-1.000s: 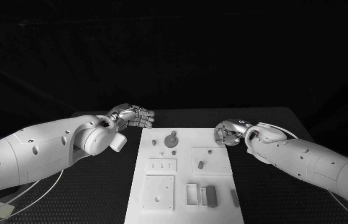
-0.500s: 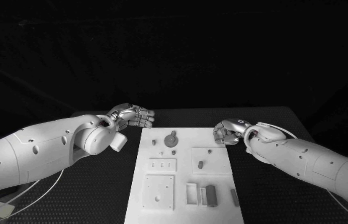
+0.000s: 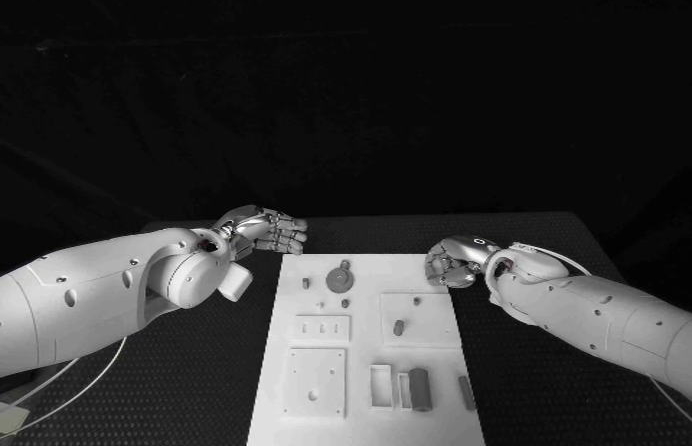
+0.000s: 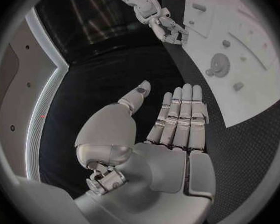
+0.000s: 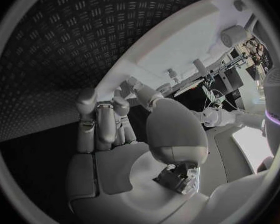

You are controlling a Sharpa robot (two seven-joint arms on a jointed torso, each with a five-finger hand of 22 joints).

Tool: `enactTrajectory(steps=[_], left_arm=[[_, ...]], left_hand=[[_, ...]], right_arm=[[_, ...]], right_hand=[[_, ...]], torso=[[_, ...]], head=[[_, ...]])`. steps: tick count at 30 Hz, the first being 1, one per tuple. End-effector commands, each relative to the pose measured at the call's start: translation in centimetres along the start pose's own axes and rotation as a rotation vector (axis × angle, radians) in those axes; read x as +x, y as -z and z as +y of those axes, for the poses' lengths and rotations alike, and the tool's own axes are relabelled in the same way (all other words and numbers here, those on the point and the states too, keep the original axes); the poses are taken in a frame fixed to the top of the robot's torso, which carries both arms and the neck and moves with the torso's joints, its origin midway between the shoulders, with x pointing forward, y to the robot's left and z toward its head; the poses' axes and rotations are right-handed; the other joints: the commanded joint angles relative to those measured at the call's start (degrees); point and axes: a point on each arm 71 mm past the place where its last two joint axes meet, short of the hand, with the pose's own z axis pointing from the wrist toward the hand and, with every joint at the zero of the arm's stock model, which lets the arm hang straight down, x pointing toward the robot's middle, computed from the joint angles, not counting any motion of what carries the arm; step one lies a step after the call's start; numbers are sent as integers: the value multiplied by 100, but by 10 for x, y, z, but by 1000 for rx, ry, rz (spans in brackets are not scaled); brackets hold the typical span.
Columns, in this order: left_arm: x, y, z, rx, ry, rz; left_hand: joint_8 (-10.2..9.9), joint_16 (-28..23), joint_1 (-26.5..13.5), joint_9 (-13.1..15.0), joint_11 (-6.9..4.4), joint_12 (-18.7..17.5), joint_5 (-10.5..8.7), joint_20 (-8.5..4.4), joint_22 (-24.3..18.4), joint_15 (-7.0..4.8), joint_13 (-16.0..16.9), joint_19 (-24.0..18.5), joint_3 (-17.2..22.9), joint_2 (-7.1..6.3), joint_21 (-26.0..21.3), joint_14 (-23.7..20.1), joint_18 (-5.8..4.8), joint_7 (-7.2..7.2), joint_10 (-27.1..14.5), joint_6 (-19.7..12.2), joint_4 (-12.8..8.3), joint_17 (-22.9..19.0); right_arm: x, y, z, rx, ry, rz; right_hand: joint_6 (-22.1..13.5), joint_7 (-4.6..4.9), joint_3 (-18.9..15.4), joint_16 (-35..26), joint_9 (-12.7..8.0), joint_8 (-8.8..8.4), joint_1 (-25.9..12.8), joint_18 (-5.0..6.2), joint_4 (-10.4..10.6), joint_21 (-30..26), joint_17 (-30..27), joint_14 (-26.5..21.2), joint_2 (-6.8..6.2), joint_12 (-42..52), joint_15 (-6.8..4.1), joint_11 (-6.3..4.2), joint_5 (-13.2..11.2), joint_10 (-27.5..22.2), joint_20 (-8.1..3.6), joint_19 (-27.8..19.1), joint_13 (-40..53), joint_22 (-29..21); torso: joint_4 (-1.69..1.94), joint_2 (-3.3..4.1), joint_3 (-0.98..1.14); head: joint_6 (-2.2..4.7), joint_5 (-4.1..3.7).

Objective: Assemble the parts on the task board

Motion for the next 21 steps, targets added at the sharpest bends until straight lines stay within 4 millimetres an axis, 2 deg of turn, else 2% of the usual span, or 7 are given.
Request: enactTrajectory(steps=[1,10,16,21], left_arm=[[3,0,-2,17,-8,29],[3,0,-2,16,-17,35],[3,0,-1,6,-78,32],[4,0,-1,-12,-134,7]], left_hand=[[29,-30,-19,24,-15,-18,19,4,13,-4,18,44,-17,49,-29,52,-55,3,64,101,20,21],[70,24,-43,46,-93,41,16,-48,59,-66,89,186,-32,119,17,220,-28,-64,254,282,17,108],[57,201,-88,34,-181,111,7,-166,148,-209,197,474,-68,114,149,540,7,-38,452,425,33,298],[59,450,-154,27,-350,292,-1,-345,298,-400,465,845,-128,7,350,881,32,-119,792,664,77,641]], right_arm=[[1,0,1,8,4,-6],[-1,0,2,14,-7,-33],[-3,1,6,50,-13,-72],[-9,1,18,49,-5,-99]], right_hand=[[171,96,31,34,16,42,-13,564,-7,32,6,3,72,24,-39,-46,10,4,-16,-17,-7,106],[292,47,29,37,82,109,-35,564,-9,42,20,20,102,30,-82,-93,9,37,-15,-8,-19,106],[328,23,0,33,124,126,-121,564,41,41,17,28,27,23,-109,-118,9,55,-18,4,-32,100],[332,15,0,32,144,126,-153,564,76,37,24,38,-24,18,-119,-126,10,62,-28,13,-39,96]], torso=[[0,0,0],[1,0,1],[2,-1,-4],[-17,-9,-5]], head=[[-4,-1],[-9,-3],[-1,20],[26,36]])
